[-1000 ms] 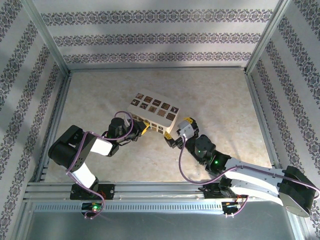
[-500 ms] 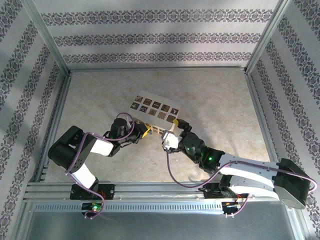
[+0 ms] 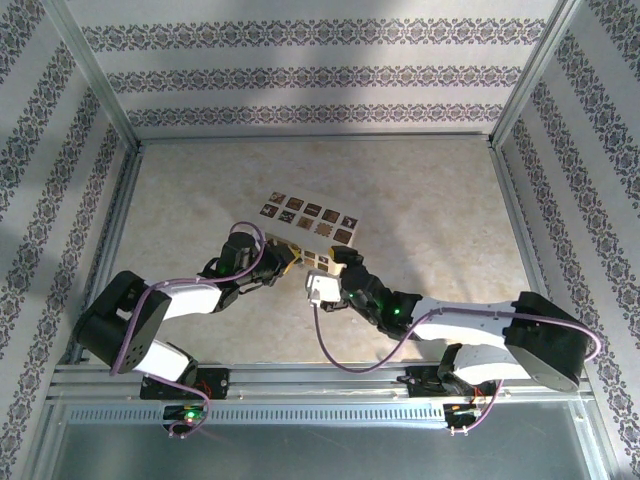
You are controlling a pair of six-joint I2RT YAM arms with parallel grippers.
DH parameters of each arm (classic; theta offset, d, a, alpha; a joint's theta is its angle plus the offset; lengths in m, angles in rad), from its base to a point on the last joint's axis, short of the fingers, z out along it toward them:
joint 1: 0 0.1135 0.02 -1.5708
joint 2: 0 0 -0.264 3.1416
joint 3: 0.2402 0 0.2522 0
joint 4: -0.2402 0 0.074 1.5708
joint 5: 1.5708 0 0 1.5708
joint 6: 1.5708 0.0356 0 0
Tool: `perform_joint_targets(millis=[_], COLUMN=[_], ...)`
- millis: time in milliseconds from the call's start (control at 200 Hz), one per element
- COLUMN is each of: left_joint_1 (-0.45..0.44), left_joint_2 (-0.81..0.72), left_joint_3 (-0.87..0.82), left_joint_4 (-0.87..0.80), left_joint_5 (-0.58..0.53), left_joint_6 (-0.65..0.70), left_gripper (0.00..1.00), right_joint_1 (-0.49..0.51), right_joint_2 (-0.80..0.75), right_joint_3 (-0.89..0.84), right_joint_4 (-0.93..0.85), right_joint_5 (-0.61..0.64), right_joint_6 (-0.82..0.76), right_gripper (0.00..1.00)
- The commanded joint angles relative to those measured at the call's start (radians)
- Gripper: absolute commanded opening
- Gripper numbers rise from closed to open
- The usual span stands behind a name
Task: Unlock a padlock with a key
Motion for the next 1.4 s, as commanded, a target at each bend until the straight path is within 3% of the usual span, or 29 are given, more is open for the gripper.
perform_joint_targets(millis=[0, 315, 625, 1394], left_joint_1=[-0.016, -0.031, -0.032, -0.035], left_joint_2=[-0.033, -0.054, -0.087, -0.111], left_joint_3=[0.034, 0.050, 0.061, 0.081], left_joint_4=[-0.008, -0.016, -0.043, -0.049], left_joint_5=[-0.010, -0.013, -0.008, -0.003], left_joint_6=[0.024, 0.015, 0.023, 0.019], left_gripper=[0.00, 0.00, 0.00, 0.00], right_joint_1=[0.014, 0.017, 0.016, -0.011], right_joint_2=[0.041, 0.162, 0.195, 0.251], right_joint_3=[0.037, 0.069, 0.081, 0.112], right_joint_4=[0.104, 0.231, 0.238, 0.246], right_joint_5=[-0.035, -0.061, -0.063, -0.063], right_joint_6=[0.057, 0.093, 0.099, 0.079], right_gripper=[0.91, 0.80, 0.54, 0.37])
